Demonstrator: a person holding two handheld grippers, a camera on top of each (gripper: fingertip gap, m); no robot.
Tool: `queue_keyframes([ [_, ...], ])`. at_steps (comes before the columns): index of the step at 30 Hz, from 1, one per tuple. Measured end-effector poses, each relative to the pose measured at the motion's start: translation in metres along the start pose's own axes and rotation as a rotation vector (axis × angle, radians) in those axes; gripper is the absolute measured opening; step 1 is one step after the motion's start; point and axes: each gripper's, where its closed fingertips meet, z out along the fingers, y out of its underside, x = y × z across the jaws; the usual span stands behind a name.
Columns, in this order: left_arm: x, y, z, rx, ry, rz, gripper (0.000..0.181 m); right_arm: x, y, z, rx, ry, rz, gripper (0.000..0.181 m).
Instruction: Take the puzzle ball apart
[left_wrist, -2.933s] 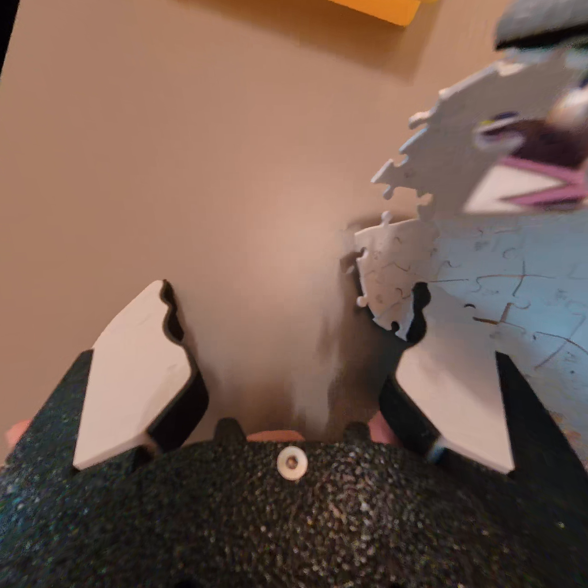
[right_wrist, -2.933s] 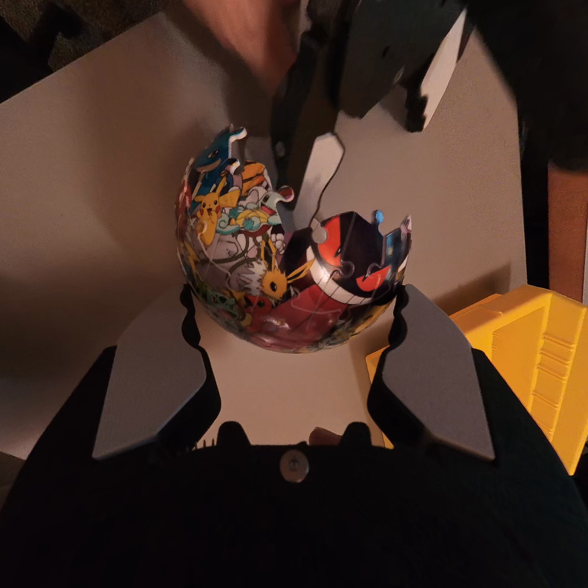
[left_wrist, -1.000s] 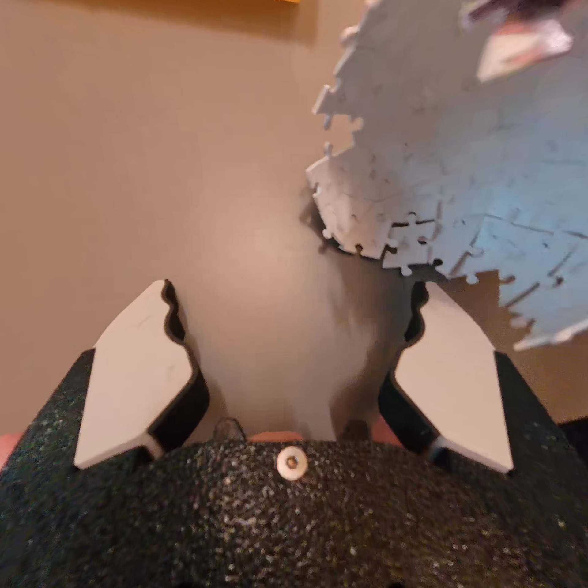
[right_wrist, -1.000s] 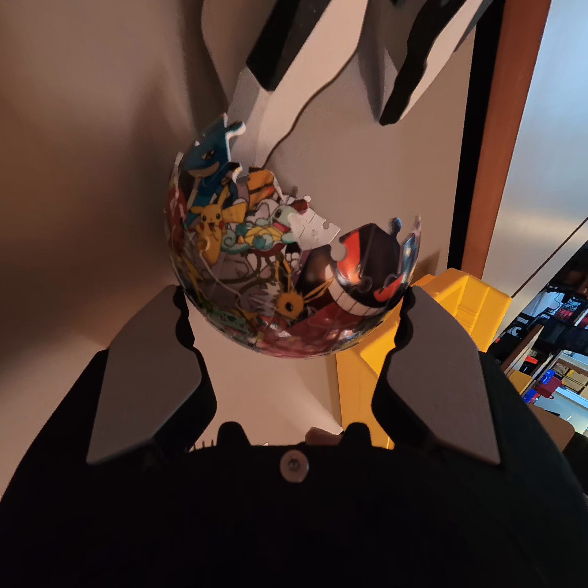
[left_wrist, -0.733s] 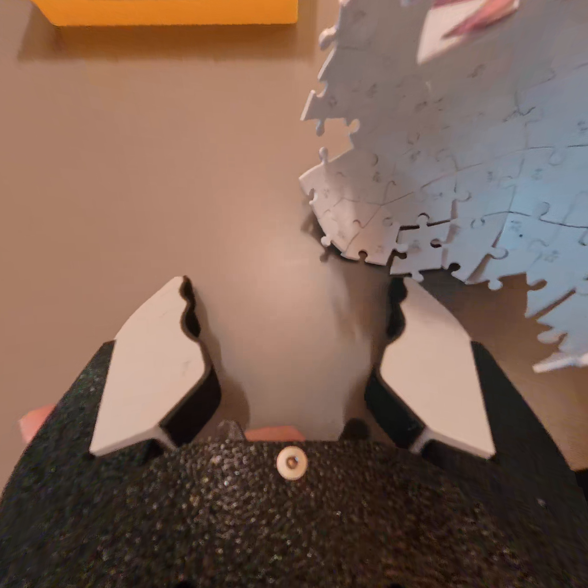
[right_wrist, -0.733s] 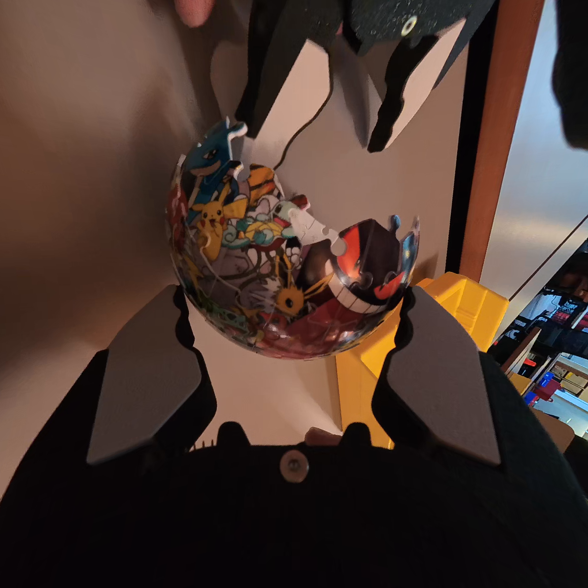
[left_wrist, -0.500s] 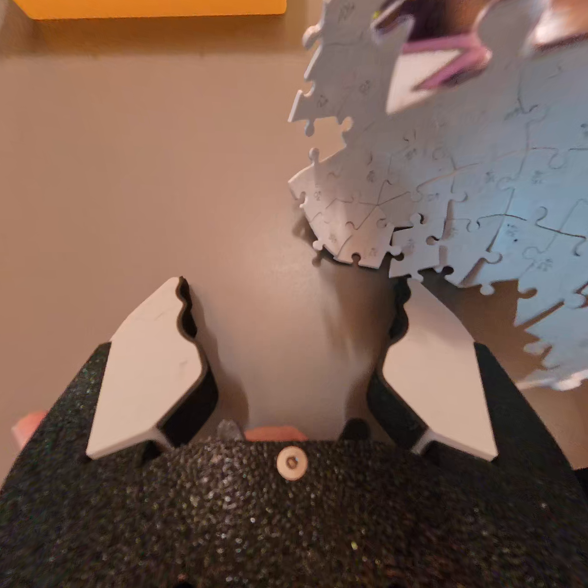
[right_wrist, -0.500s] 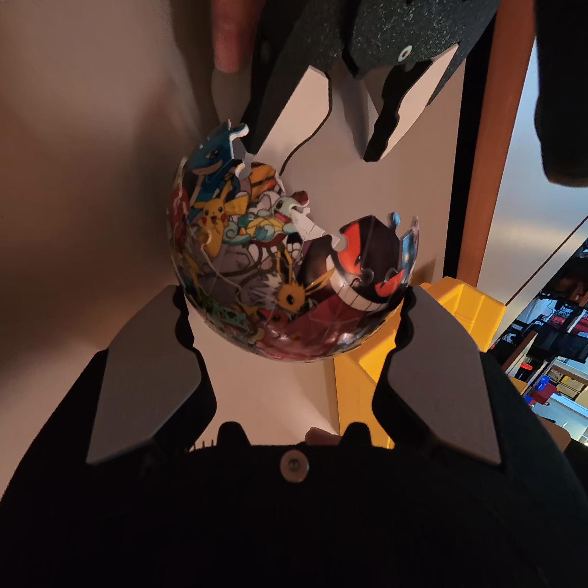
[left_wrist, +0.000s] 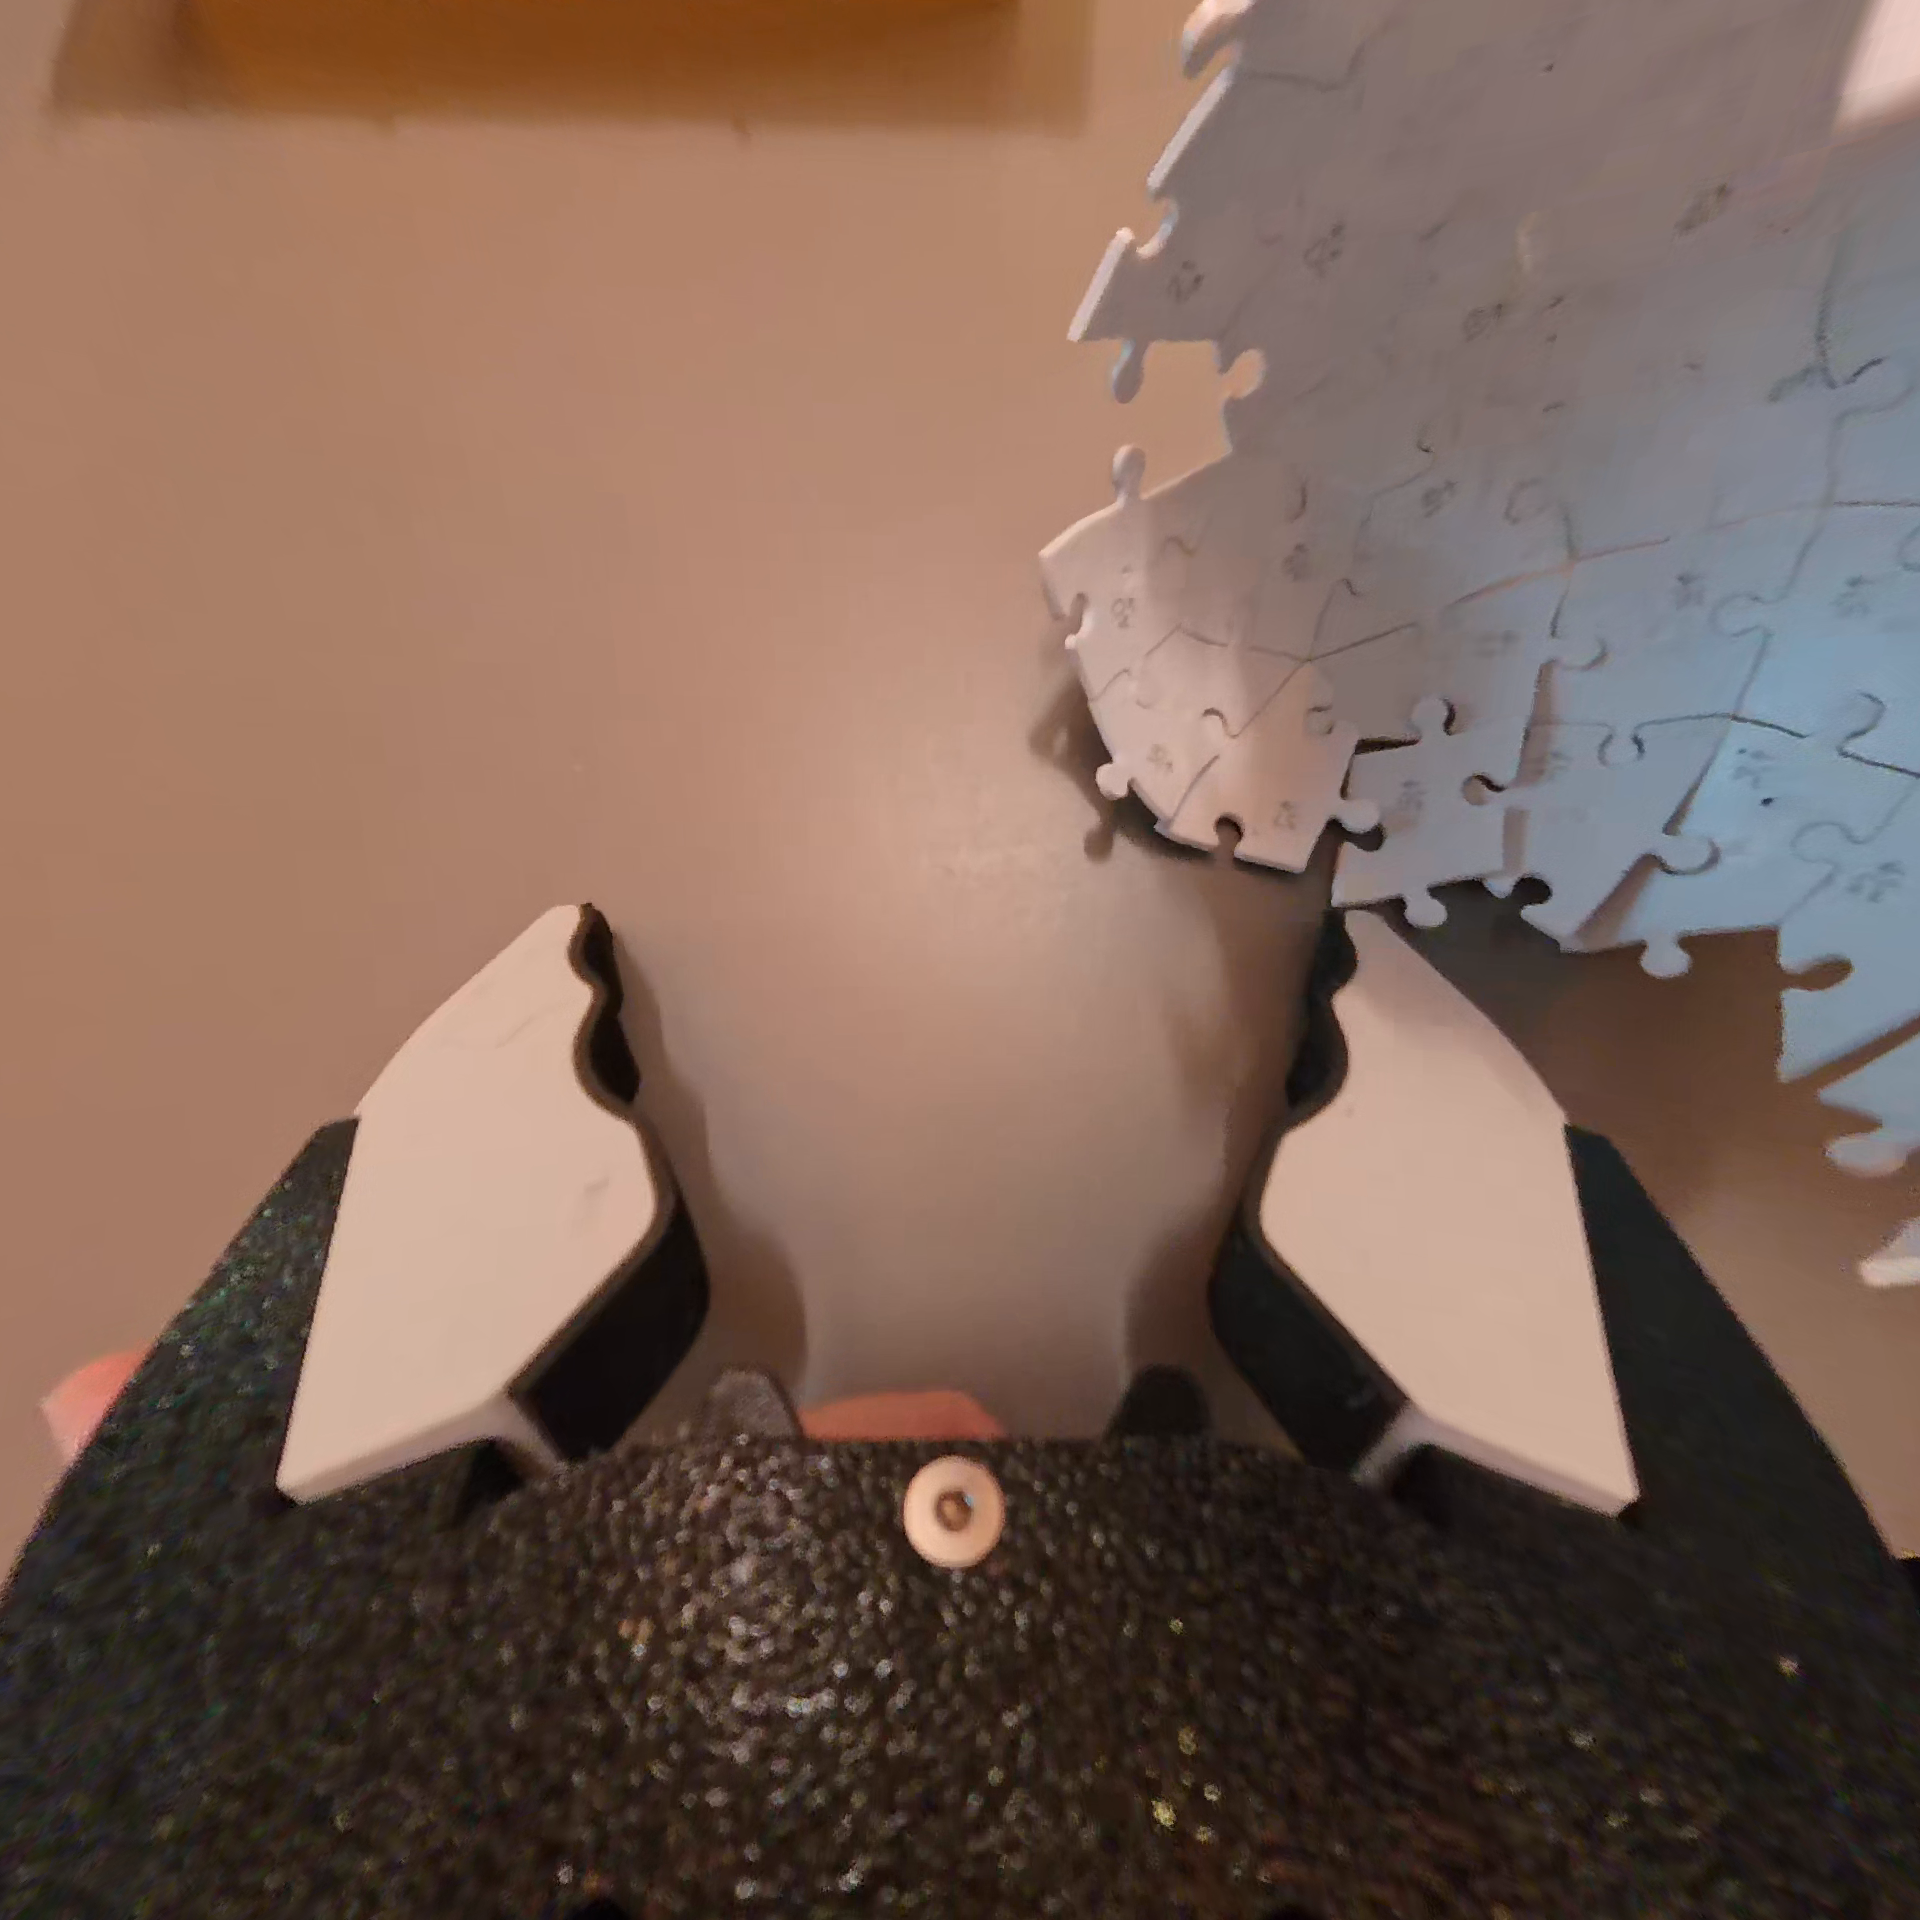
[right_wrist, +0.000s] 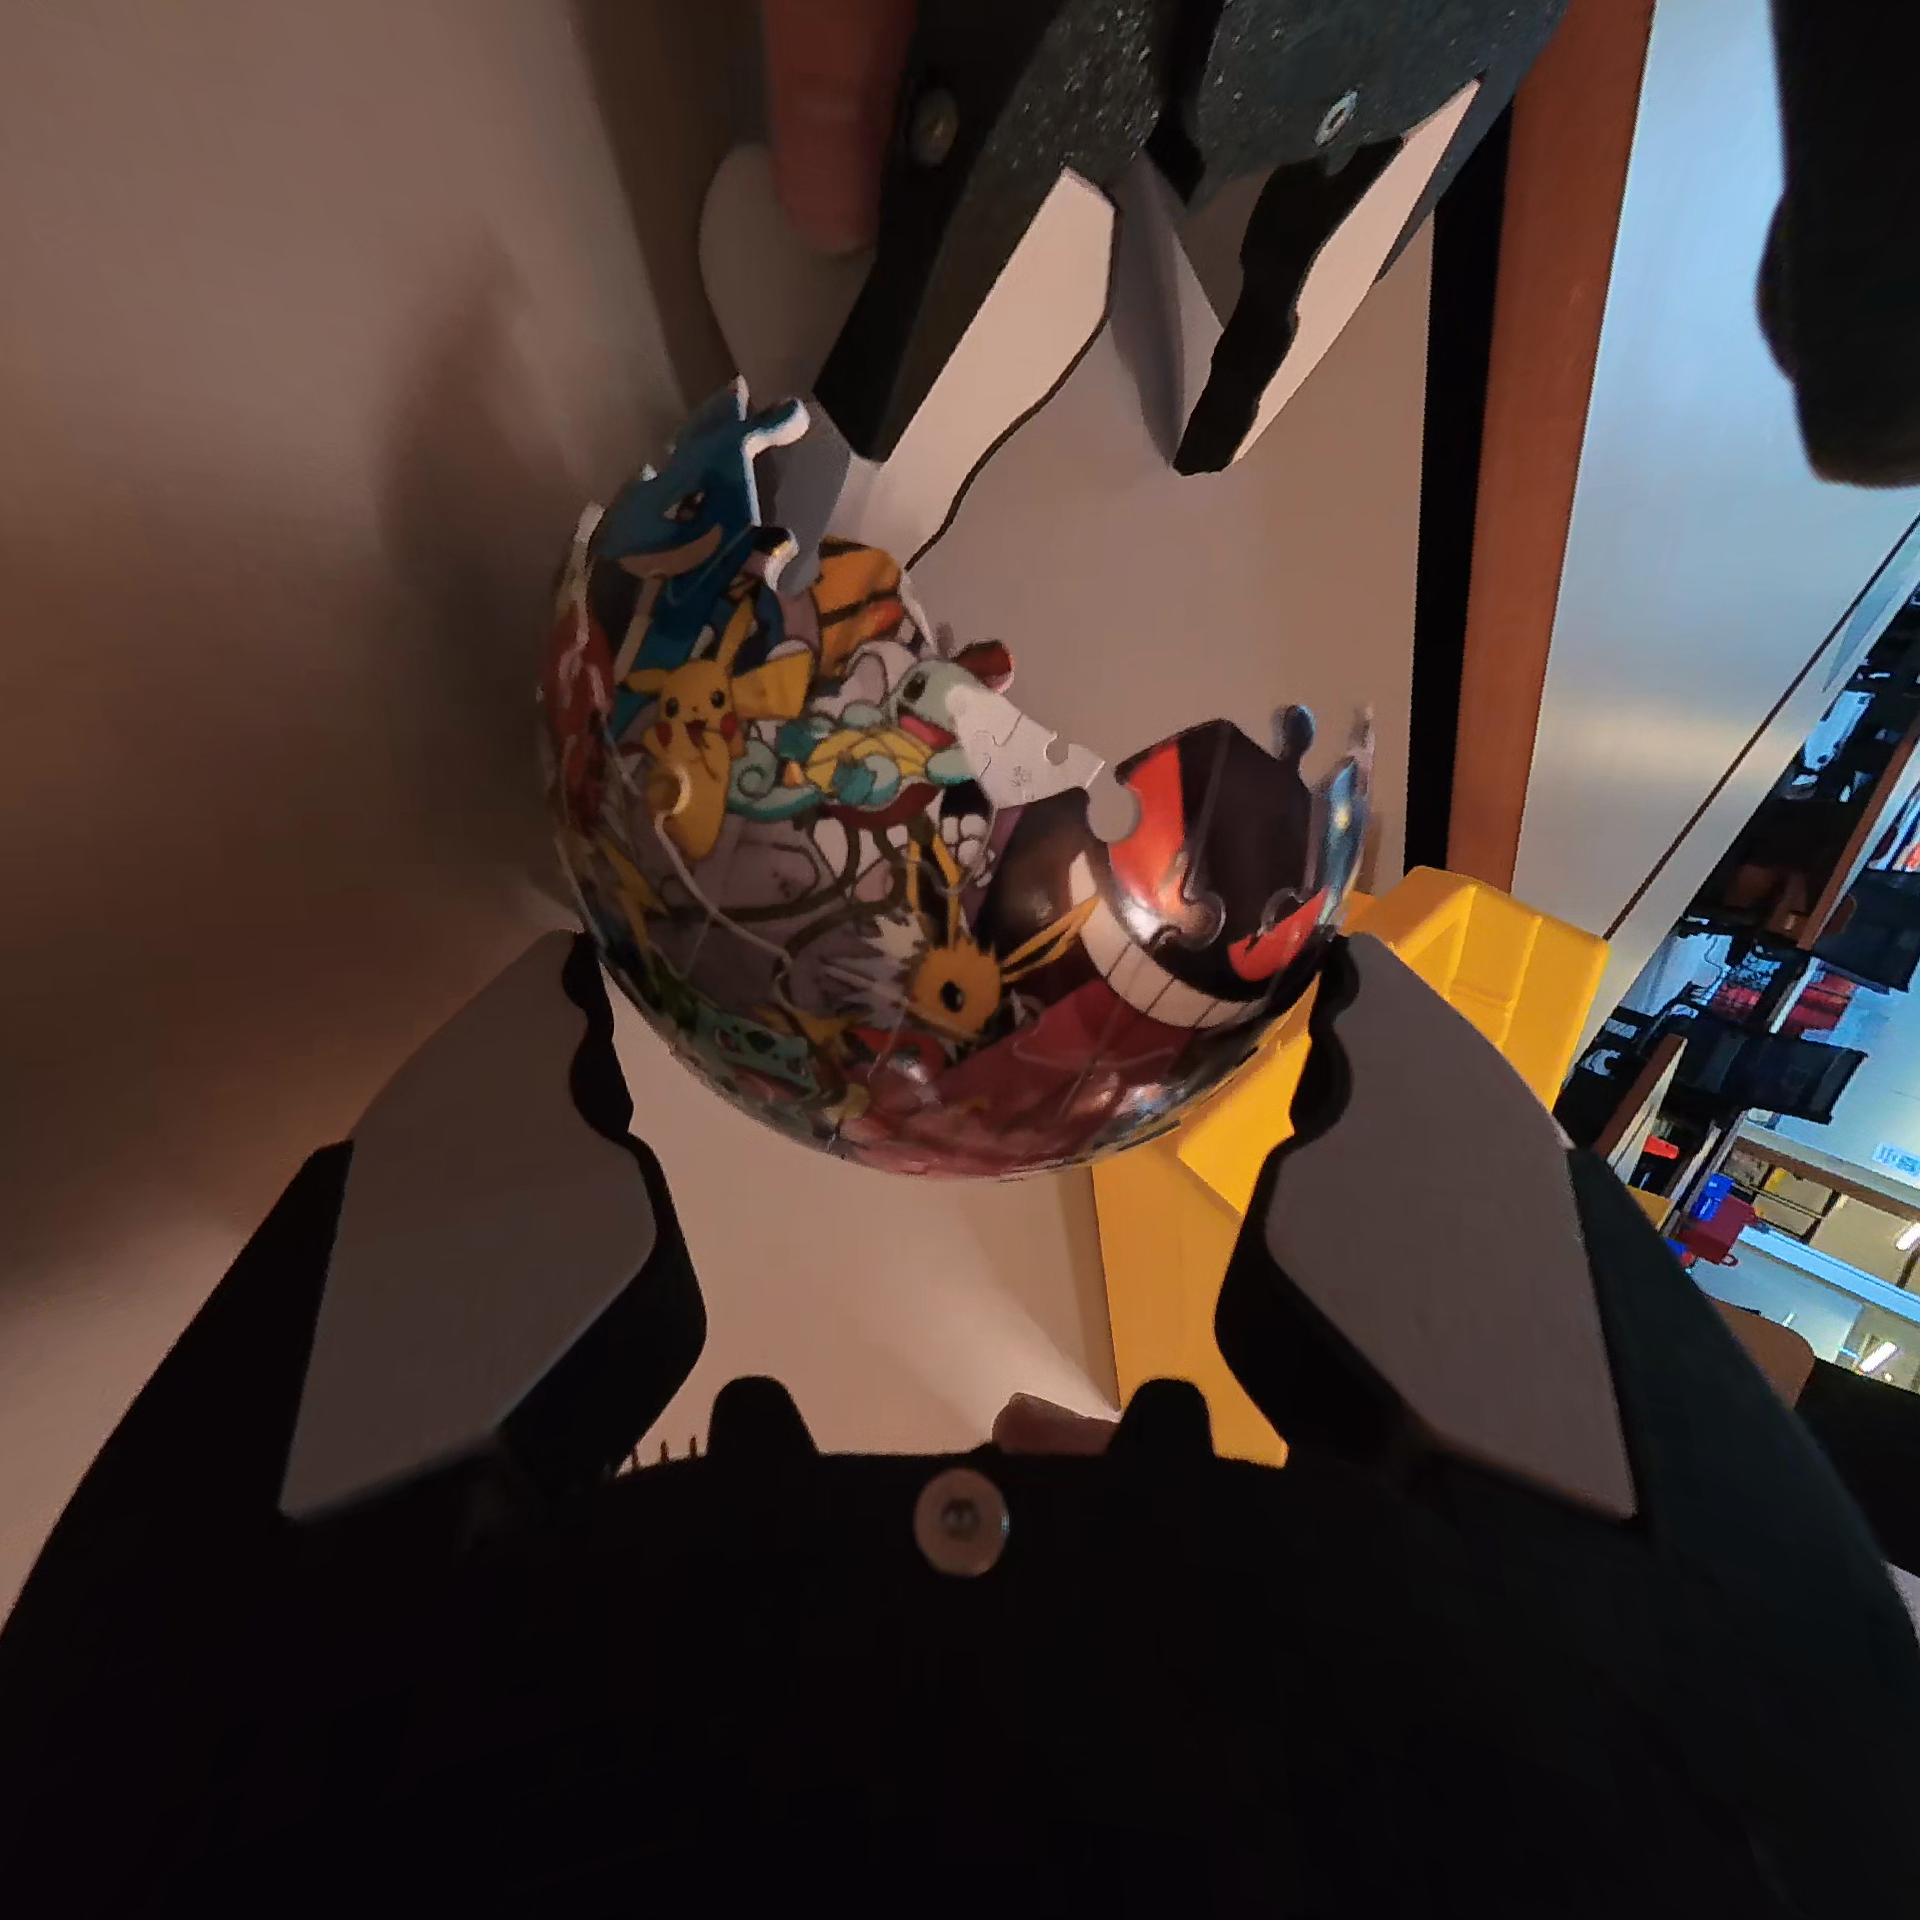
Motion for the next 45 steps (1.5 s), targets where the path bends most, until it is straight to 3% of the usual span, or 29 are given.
queue_keyframes([
  [20,0.016,-0.001,-0.001,-0.010,0.071,0.046,0.116,-0.002,0.027,-0.005,-0.029,0.092,0.065,0.127],
  [30,0.033,-0.018,-0.017,0.117,0.278,-0.023,0.104,-0.006,0.044,-0.004,-0.016,0.109,0.153,0.126],
  [45,0.031,-0.011,-0.005,0.033,0.193,0.024,0.103,-0.008,0.046,-0.008,-0.064,0.145,0.156,0.125],
])
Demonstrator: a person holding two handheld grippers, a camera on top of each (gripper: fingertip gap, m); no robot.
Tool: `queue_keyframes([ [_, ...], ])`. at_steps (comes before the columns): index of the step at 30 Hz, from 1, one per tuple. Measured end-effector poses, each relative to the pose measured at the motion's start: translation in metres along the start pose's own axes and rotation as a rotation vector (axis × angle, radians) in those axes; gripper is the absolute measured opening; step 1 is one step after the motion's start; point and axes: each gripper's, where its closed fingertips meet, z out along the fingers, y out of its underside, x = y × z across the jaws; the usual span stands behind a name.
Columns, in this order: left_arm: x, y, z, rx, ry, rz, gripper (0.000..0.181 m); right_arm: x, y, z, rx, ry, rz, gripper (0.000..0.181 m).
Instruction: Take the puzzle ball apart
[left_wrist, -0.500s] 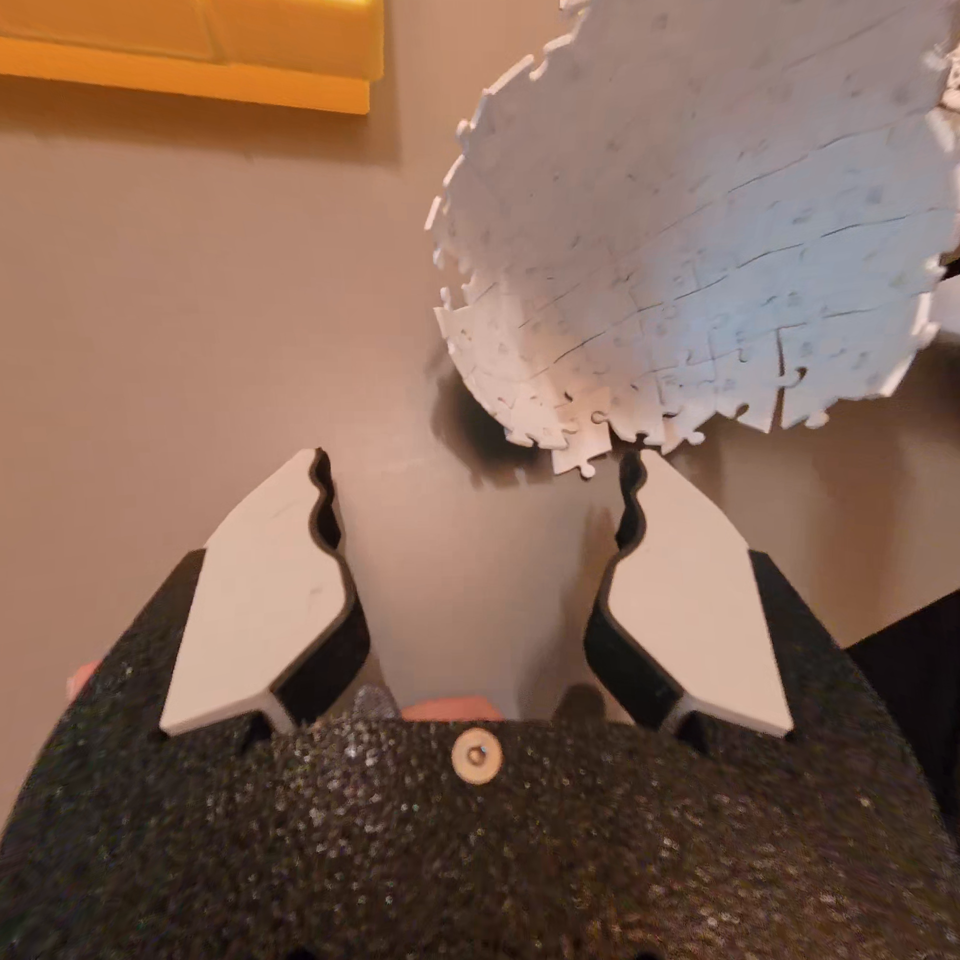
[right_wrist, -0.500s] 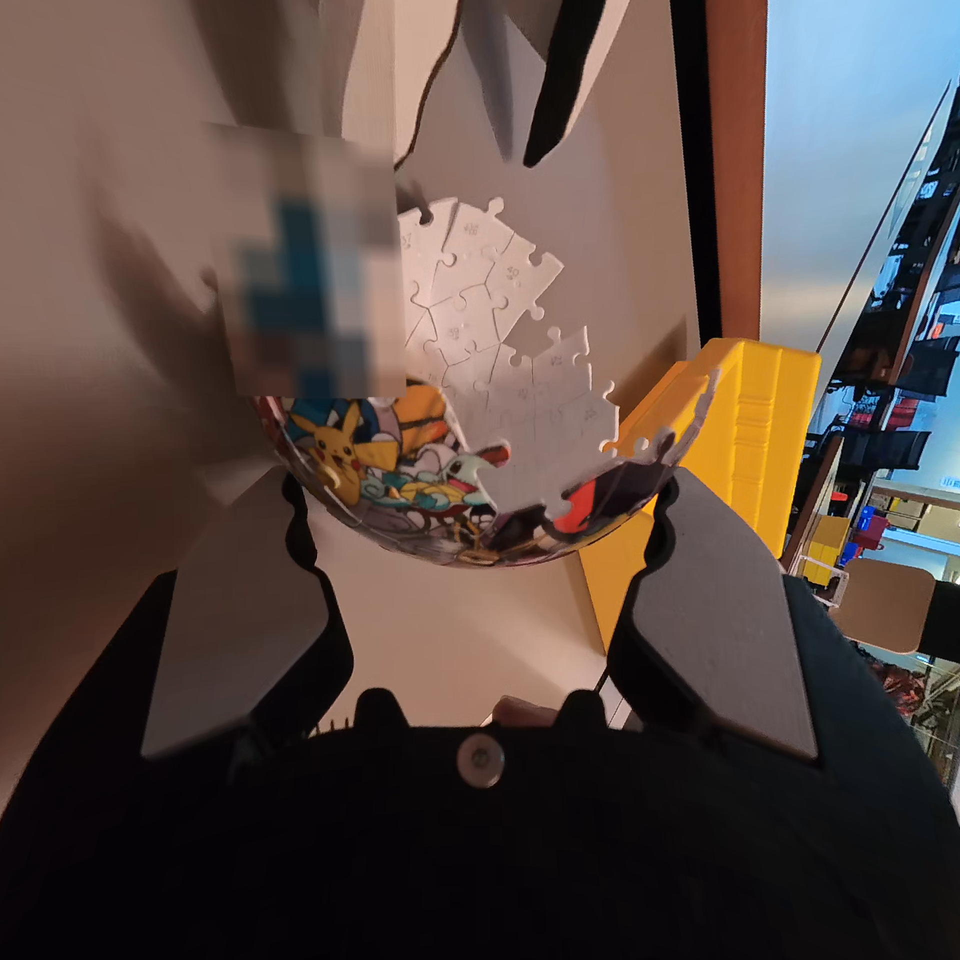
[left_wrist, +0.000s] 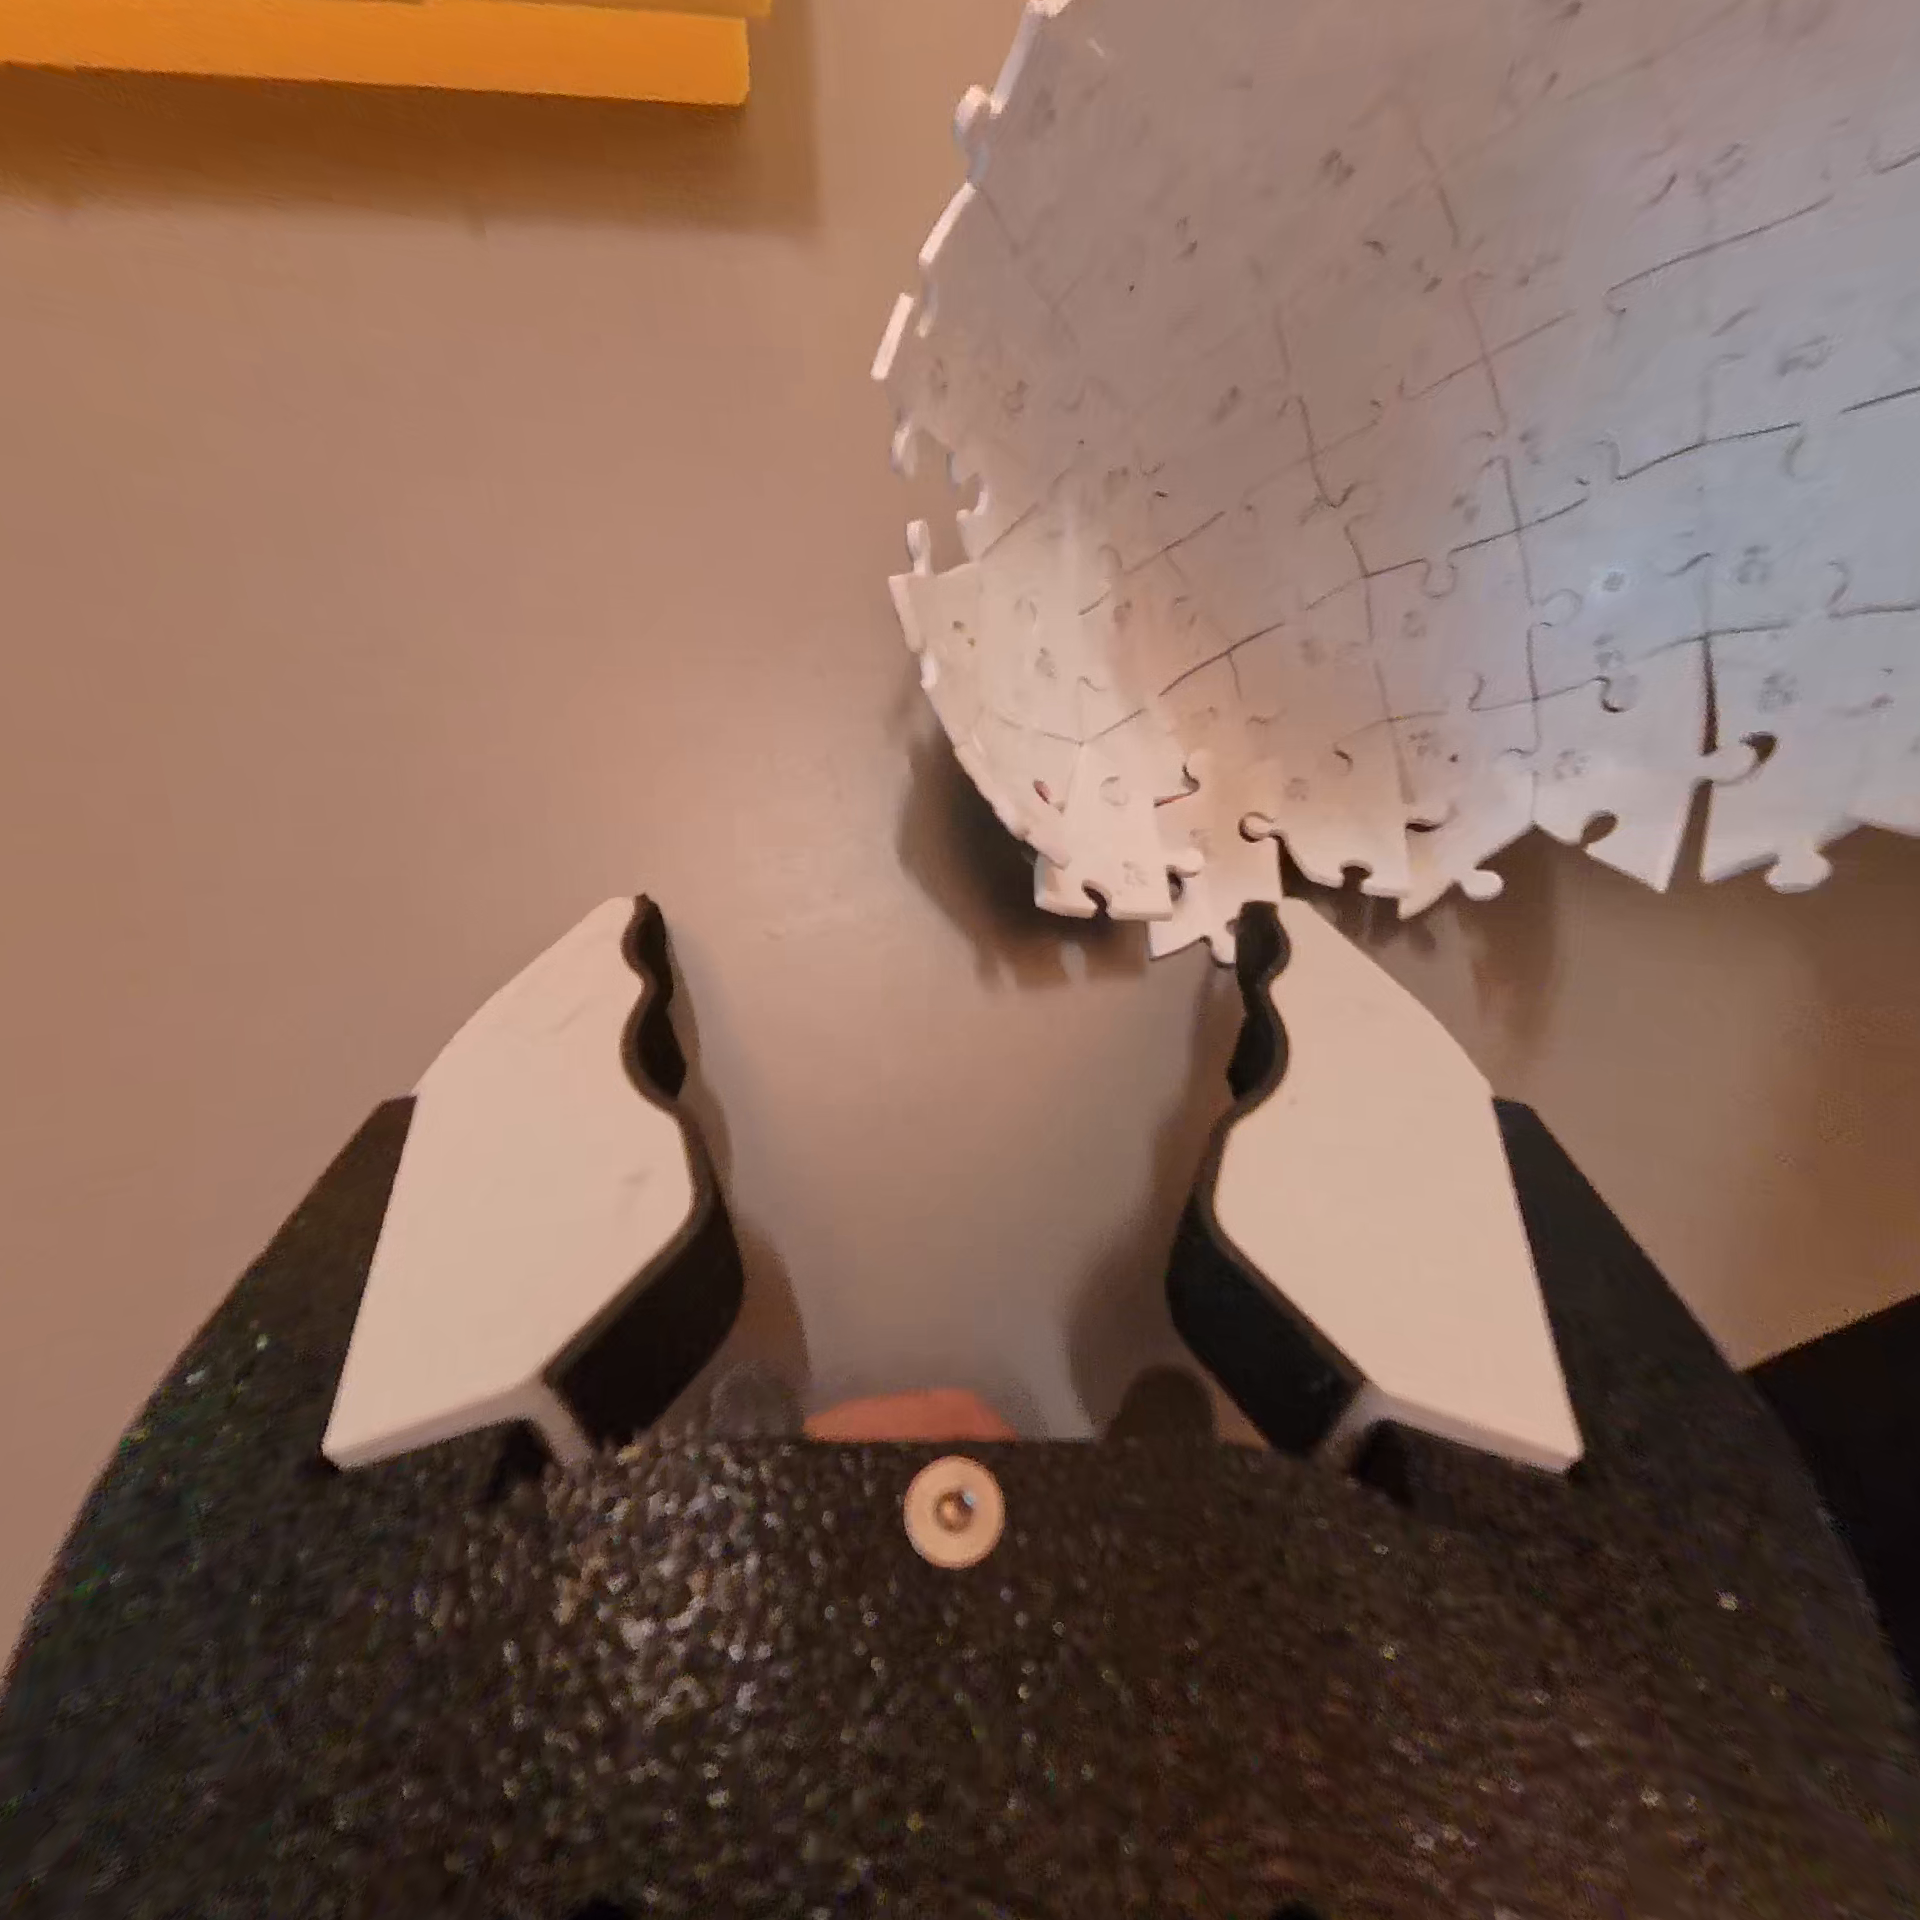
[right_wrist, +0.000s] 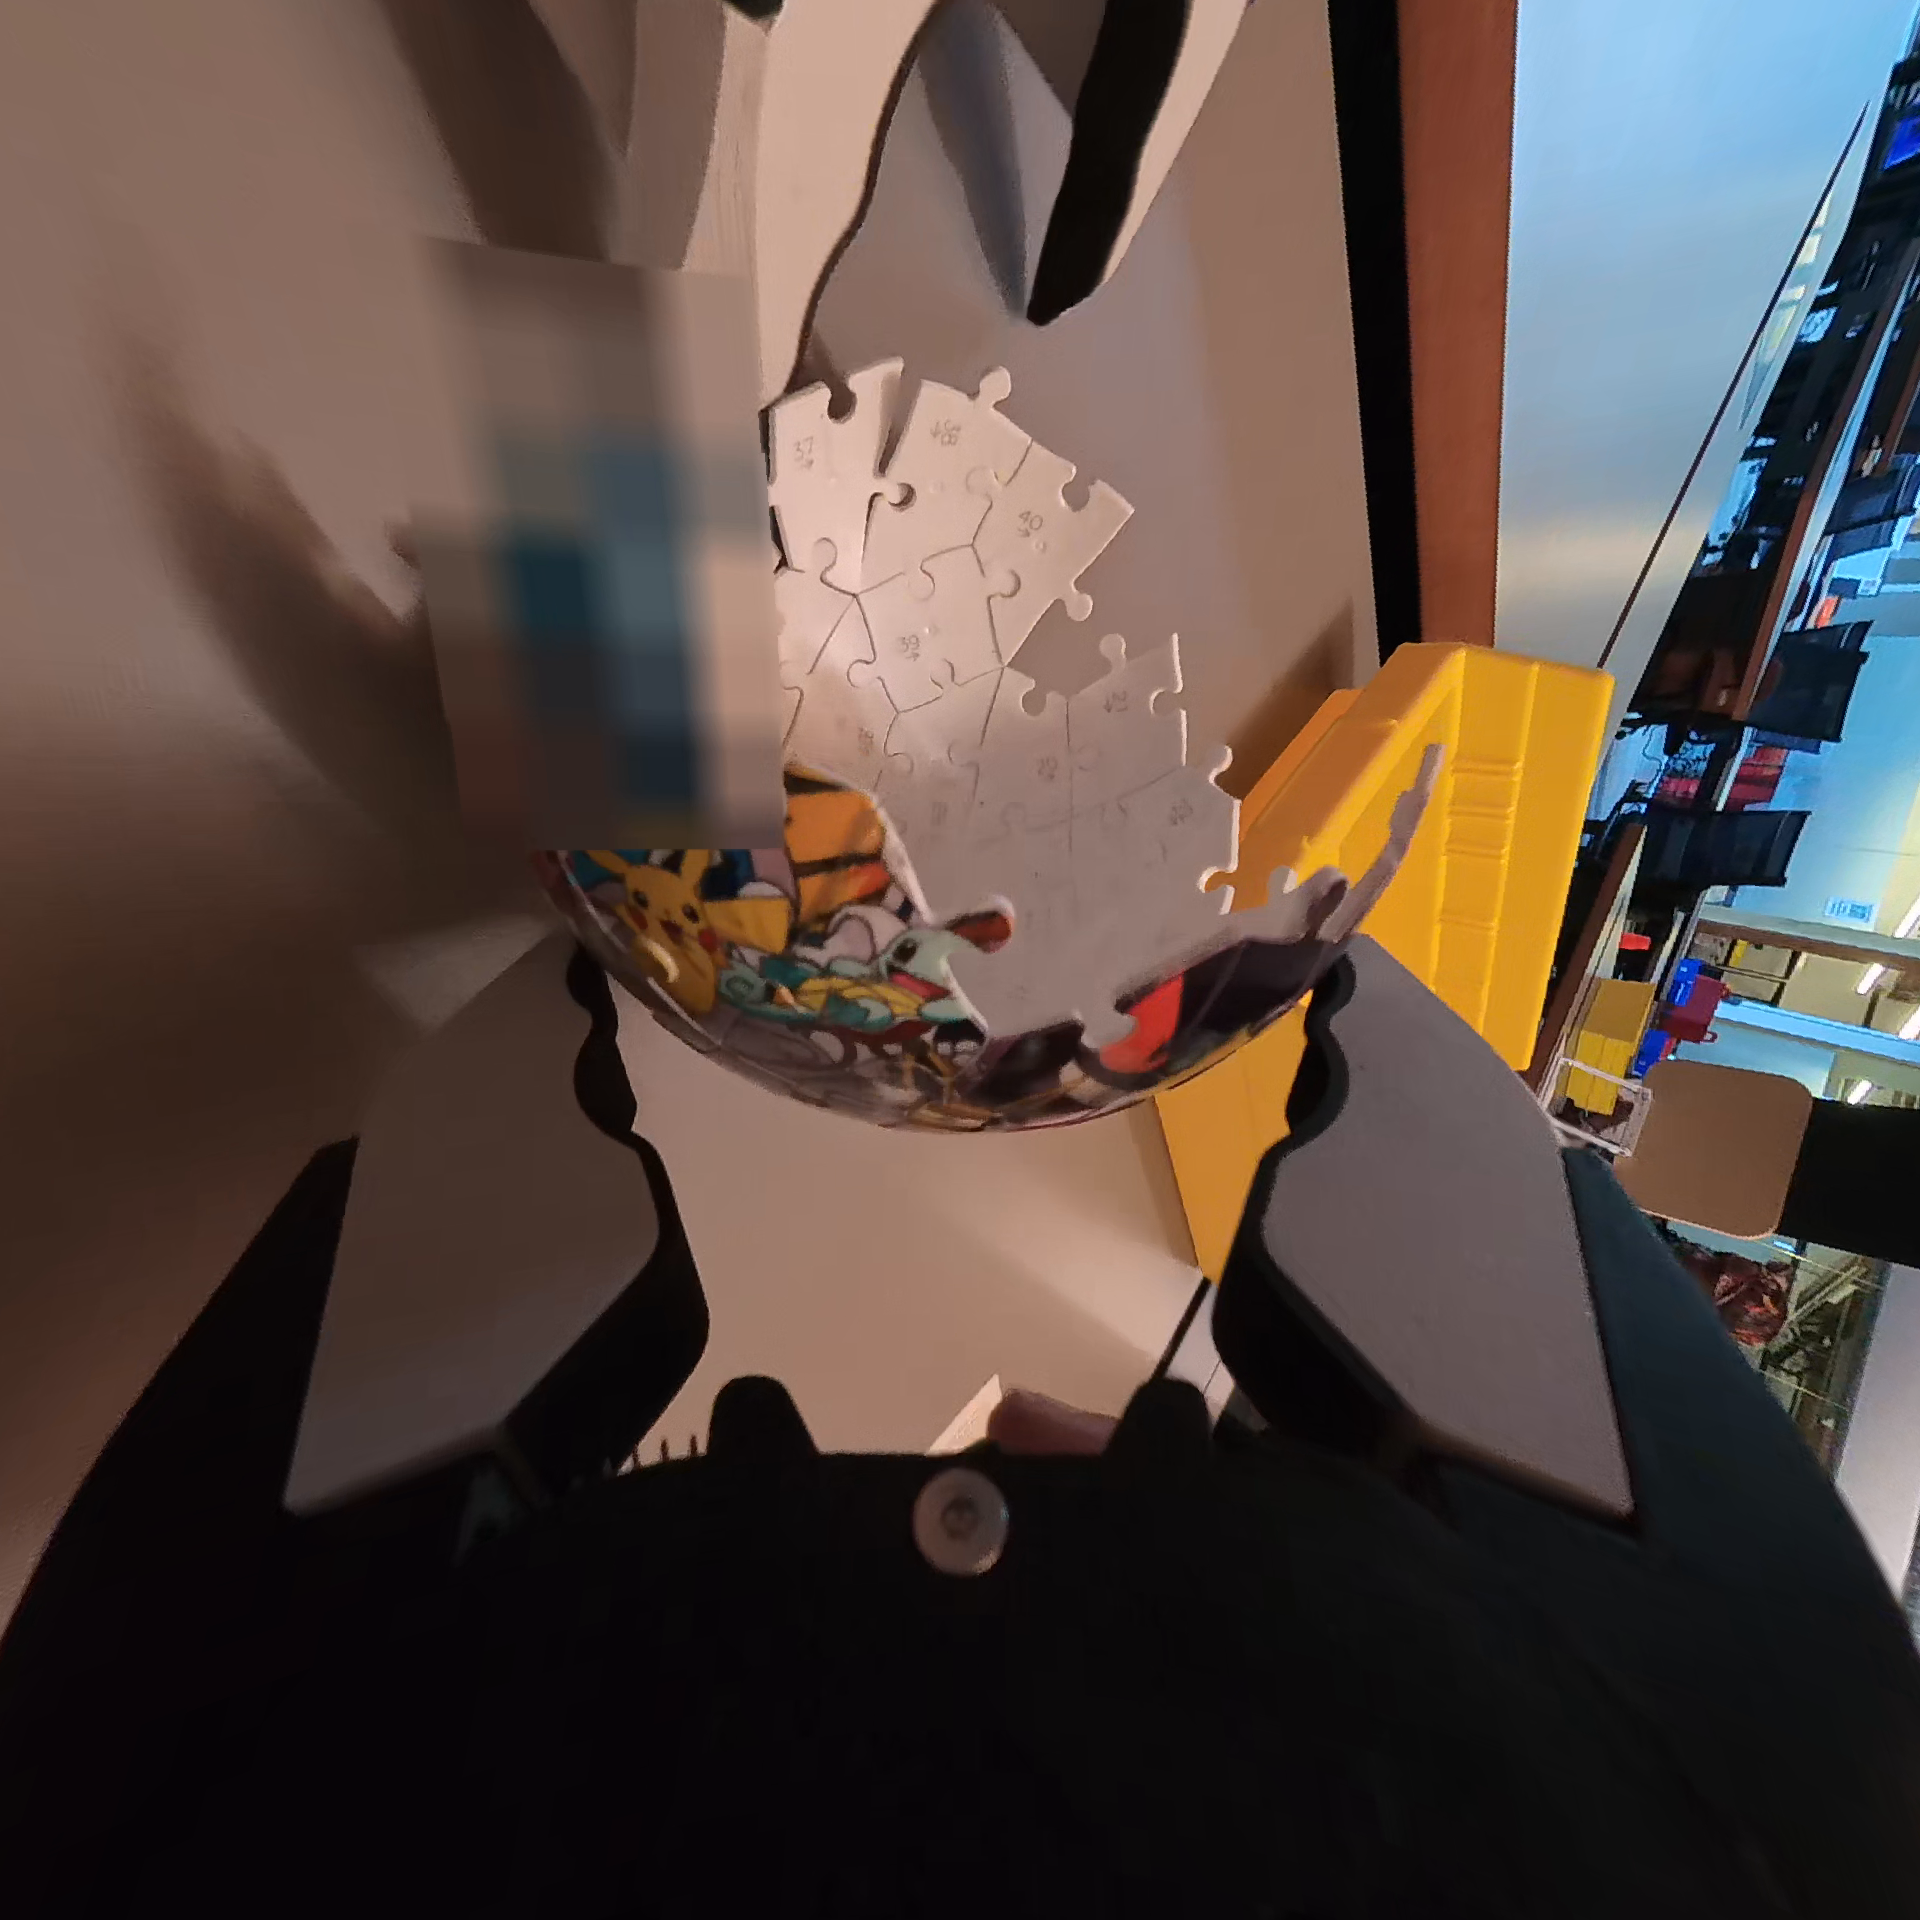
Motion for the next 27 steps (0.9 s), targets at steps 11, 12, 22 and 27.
queue_keyframes([
  [11,0.019,-0.005,-0.015,-0.003,0.213,-0.352,0.080,0.001,-0.013,-0.002,-0.096,0.033,-0.086,0.125],
  [12,0.020,-0.005,-0.017,-0.004,0.249,-0.397,0.075,0.001,-0.014,-0.002,-0.099,0.035,-0.091,0.125],
  [22,0.004,0.004,-0.023,0.027,0.328,-0.619,0.037,0.001,-0.023,-0.002,-0.156,0.061,-0.179,0.125],
  [27,-0.009,0.005,-0.020,-0.006,0.148,-0.429,0.050,0.004,-0.023,0.000,-0.174,0.046,-0.212,0.124],
])
